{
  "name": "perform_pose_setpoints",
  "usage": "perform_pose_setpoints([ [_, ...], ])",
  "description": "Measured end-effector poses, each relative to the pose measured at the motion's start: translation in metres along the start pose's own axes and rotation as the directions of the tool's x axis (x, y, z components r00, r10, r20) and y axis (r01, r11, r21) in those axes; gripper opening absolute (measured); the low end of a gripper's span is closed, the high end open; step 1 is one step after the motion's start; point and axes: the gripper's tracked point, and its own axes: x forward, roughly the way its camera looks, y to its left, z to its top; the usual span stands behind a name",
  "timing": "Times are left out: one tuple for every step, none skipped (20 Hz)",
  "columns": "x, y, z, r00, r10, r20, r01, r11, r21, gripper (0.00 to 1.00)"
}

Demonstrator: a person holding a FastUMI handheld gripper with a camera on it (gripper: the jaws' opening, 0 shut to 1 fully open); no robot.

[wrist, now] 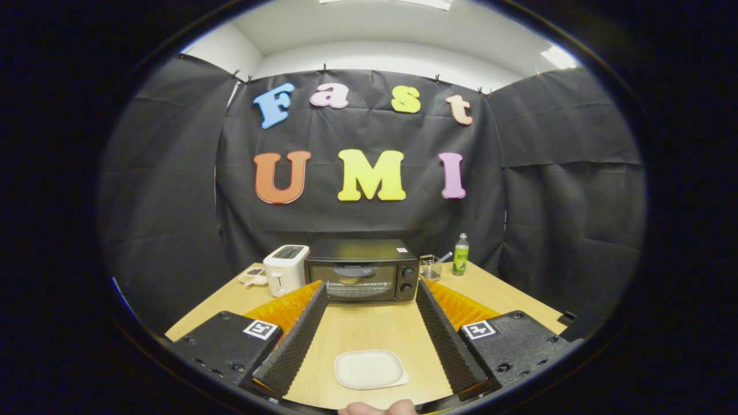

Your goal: Open the toaster oven, put the food inside, and close the toaster oven door.

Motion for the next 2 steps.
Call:
perform_pose_setpoints([
  [-0.0001, 0.0006, -0.0007, 1.0, 0.002, -0.004, -0.002, 1.0, -0.003, 1.0],
  [-0.0002, 0.0007, -0.0005, 1.0, 0.002, -0.005, -0.002, 1.0, -0.004, 1.0],
])
